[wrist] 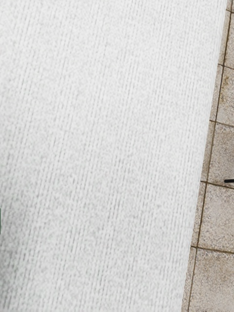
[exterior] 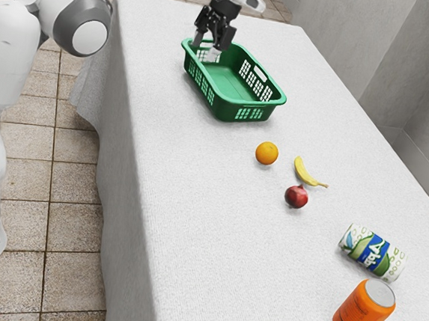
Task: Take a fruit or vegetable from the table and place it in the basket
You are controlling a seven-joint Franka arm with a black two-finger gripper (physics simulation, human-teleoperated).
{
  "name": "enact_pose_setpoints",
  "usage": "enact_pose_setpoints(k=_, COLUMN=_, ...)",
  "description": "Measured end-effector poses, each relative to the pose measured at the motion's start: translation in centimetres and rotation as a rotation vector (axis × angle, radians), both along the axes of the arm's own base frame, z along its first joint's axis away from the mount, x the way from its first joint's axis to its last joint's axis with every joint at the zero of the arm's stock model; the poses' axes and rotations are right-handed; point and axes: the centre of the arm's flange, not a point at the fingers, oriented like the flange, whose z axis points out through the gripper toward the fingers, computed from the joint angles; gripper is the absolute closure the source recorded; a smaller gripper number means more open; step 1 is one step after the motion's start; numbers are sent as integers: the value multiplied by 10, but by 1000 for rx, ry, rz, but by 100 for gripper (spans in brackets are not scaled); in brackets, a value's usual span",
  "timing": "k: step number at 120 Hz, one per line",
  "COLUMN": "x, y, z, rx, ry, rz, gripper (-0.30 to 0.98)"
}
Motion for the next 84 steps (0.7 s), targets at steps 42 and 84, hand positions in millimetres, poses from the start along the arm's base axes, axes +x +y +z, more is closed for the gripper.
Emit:
enact_pose_setpoints(k=42, x=-40, y=-18, z=127, rx=98, ry=-325, rz=-125, gripper=0)
enact_pose_setpoints(k=84, x=130, y=-215, z=28, rx=142, ry=-448, rz=-919, gripper=0)
